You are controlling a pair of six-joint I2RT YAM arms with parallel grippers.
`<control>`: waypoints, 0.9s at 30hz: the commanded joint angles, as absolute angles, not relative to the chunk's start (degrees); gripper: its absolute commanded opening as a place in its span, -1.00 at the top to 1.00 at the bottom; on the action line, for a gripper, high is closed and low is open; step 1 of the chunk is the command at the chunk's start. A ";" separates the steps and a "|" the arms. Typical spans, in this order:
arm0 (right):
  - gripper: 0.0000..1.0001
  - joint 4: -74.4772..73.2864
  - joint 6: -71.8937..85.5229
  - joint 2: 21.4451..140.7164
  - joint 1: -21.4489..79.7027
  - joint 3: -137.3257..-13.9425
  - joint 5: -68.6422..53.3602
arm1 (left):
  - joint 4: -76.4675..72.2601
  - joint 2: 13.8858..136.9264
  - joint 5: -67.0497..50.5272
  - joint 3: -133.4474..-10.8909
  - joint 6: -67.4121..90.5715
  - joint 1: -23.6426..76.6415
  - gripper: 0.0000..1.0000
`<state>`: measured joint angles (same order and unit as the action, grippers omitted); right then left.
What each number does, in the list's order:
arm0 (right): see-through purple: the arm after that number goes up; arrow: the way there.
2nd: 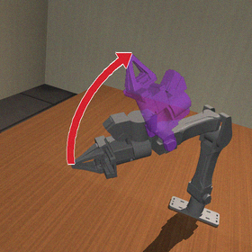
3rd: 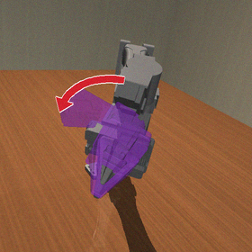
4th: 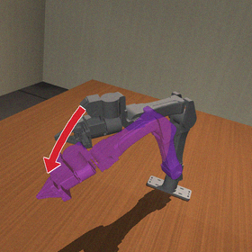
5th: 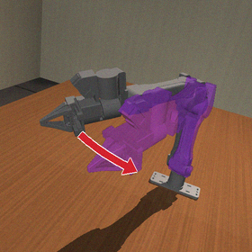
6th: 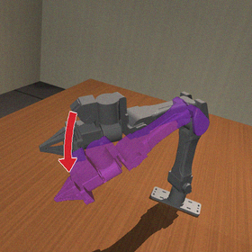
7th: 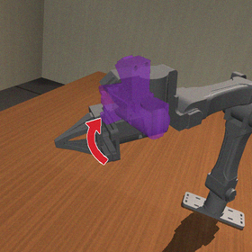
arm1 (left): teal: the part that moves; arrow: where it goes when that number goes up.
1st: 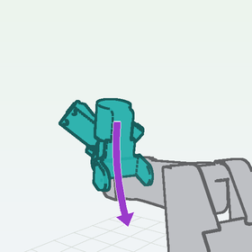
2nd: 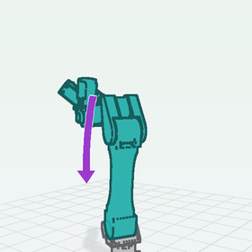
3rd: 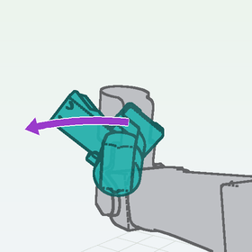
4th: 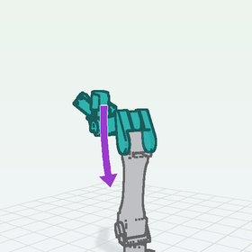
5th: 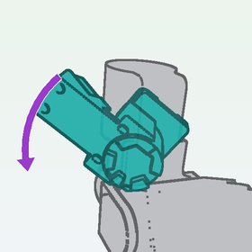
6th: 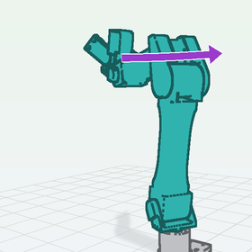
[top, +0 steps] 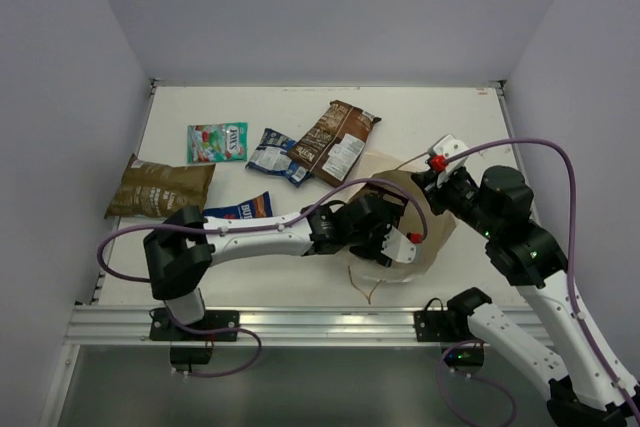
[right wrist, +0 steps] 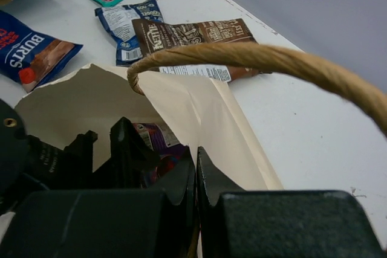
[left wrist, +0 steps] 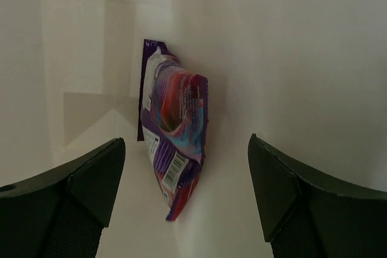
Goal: Take the snacks out of the paper bag
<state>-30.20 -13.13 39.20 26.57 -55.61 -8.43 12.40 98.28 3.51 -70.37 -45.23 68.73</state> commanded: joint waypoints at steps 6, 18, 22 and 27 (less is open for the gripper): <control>1.00 -30.32 -13.01 38.41 26.54 -58.80 -12.39 | 8.44 104.32 1.76 -72.51 -48.52 65.92 -0.73; 1.00 -29.62 -12.66 38.23 26.54 -58.18 -13.01 | 5.80 110.92 1.58 -76.11 -49.22 64.78 -0.01; 1.00 -29.36 -12.57 38.06 26.54 -57.31 -12.31 | 5.71 110.83 2.20 -76.82 -48.35 64.25 0.59; 1.00 -27.69 -12.39 37.70 26.46 -56.07 -9.23 | 6.50 105.83 3.25 -77.08 -45.62 64.16 1.00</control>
<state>-31.51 -13.10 38.59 26.57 -55.96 -10.57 7.88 110.37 2.81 -74.56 -48.25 64.73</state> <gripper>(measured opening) 0.021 0.026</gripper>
